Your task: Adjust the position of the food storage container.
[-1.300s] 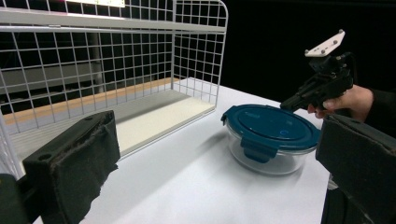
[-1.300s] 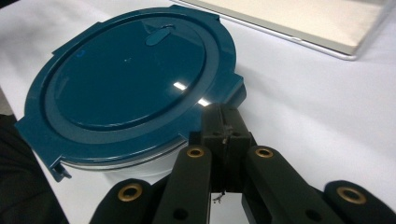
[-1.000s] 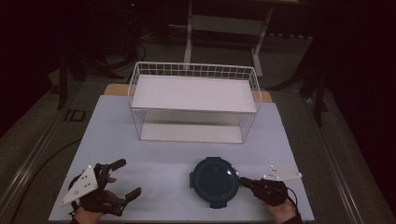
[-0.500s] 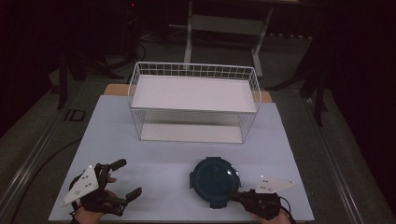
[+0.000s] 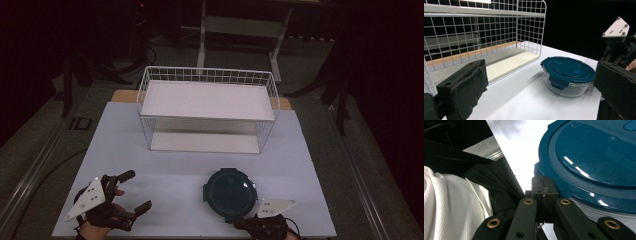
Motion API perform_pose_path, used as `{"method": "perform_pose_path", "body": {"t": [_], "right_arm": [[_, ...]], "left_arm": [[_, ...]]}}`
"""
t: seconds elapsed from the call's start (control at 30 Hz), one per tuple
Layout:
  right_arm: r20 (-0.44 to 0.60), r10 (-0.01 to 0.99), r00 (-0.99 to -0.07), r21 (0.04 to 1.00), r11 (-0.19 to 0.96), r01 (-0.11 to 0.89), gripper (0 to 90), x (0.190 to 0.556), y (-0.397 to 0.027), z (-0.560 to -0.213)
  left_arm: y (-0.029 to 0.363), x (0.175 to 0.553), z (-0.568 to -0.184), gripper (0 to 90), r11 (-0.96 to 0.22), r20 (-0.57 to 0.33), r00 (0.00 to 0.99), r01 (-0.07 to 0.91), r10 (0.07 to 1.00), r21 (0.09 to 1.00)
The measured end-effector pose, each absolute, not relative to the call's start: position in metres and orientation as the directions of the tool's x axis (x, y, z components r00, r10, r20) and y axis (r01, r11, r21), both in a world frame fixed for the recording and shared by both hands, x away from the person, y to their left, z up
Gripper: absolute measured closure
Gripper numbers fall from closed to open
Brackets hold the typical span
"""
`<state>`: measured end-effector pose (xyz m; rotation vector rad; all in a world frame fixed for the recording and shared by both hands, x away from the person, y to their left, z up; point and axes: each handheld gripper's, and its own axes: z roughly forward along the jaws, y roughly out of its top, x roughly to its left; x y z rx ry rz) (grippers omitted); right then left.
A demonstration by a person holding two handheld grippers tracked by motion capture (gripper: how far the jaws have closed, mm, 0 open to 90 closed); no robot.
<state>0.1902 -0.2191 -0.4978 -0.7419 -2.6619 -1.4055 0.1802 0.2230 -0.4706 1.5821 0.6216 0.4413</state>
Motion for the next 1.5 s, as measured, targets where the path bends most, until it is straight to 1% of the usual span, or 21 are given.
{"method": "perform_pose_path", "body": {"t": [0.2,0.4,0.7,1.17,1.4,1.5], "right_arm": [[0.238,0.369,-0.898,0.777,0.483,0.404,90.0,0.192,-0.22,-0.499],[0.245,0.361,-0.9,0.781,0.476,0.404,90.0,0.2,-0.219,-0.5],[0.238,0.376,-0.895,0.786,0.467,0.405,90.0,0.212,-0.214,-0.5],[0.188,0.4,-0.897,0.794,0.477,0.378,90.0,0.237,-0.207,-0.5],[0.2,0.408,-0.891,0.799,0.459,0.389,90.0,0.245,-0.204,-0.5],[0.222,0.379,-0.898,0.819,0.427,0.383,90.0,0.243,-0.207,-0.495]], "left_arm": [[0.222,0.18,-0.471,0.0,-0.041,-0.077,0.779,0.13,0.622,0.991],[0.222,0.181,-0.471,0.0,-0.041,-0.076,0.779,0.13,0.622,0.991],[0.222,0.181,-0.471,0.0,-0.041,-0.076,0.78,0.13,0.621,0.991],[0.222,0.18,-0.47,0.0,-0.038,-0.075,0.781,0.125,0.62,0.991],[0.222,0.18,-0.47,0.0,-0.039,-0.076,0.782,0.127,0.619,0.991],[0.222,0.18,-0.47,0.0,-0.038,-0.076,0.782,0.126,0.619,0.991]]}}
